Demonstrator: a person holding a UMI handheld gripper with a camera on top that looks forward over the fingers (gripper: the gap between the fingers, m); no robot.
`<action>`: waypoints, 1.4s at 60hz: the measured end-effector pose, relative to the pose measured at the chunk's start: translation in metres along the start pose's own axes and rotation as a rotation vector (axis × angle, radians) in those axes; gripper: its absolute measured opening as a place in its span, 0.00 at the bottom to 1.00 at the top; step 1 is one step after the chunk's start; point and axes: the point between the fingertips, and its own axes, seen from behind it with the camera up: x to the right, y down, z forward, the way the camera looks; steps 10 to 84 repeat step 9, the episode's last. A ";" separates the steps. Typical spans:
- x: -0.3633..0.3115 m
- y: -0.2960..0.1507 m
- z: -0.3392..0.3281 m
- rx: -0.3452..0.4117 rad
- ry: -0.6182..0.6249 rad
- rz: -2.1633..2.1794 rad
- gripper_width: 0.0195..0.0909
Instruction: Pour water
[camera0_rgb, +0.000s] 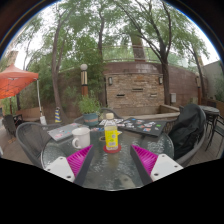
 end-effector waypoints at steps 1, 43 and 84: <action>-0.001 0.000 -0.010 0.002 -0.002 -0.001 0.88; -0.010 0.012 -0.077 0.009 -0.029 0.003 0.88; -0.010 0.012 -0.077 0.009 -0.029 0.003 0.88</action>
